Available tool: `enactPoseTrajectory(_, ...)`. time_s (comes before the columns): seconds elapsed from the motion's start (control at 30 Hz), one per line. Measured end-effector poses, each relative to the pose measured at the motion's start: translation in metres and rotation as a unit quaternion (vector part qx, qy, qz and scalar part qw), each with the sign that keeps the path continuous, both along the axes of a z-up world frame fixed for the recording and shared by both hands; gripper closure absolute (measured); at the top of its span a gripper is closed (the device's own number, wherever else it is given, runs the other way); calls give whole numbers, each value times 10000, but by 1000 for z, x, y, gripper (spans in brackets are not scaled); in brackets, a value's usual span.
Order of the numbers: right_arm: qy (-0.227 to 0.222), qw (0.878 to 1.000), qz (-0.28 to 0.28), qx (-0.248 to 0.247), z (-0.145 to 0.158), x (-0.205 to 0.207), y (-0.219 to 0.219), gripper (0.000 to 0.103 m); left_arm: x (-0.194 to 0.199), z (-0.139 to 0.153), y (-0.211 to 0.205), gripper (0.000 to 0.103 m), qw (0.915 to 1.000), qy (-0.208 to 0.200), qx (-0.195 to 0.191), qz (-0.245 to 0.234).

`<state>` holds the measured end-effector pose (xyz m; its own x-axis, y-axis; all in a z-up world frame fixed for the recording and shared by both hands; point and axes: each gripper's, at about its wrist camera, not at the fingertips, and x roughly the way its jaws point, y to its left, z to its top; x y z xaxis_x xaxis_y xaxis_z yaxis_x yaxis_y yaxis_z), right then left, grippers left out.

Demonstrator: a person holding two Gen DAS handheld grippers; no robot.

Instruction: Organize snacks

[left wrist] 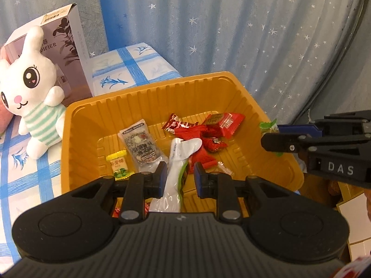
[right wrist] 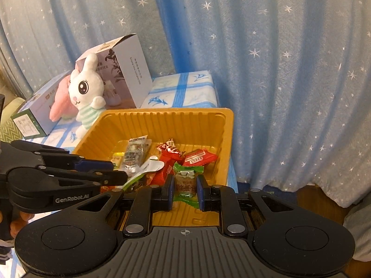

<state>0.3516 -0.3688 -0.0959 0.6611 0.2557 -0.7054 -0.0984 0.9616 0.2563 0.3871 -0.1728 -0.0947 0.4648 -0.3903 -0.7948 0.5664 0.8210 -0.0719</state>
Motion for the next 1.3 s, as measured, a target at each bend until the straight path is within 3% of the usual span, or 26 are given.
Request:
enactPoseTrajectory(1.0, 182, 9993, 223, -248, -13, 21, 23, 81, -3, 11, 41, 68, 9988, -7, 14, 493)
enactPoseTrajectory(1.03, 170, 9992, 251, -247, -12, 20, 23, 78, -4, 12, 41, 68, 9987, -8, 14, 512)
enactPoseTrajectory(1.1, 146, 9993, 257, -233, -10, 16, 21, 61, -6, 15, 43, 67, 9984, -1, -6, 562)
enactPoseTrajectory(1.13, 108, 9995, 220, -218, -9, 13, 21, 48, -7, 16, 44, 65, 9983, 3, -17, 590)
enactPoseTrajectory(1.23, -30, 9997, 165, -149, -4, 3, 18, 44, -11, 20, 47, 56, 9978, -28, -15, 664)
enactPoseTrajectory(1.3, -12, 9999, 116, -86, -2, -2, 17, 43, -15, 23, 49, 56, 9976, -64, -13, 691)
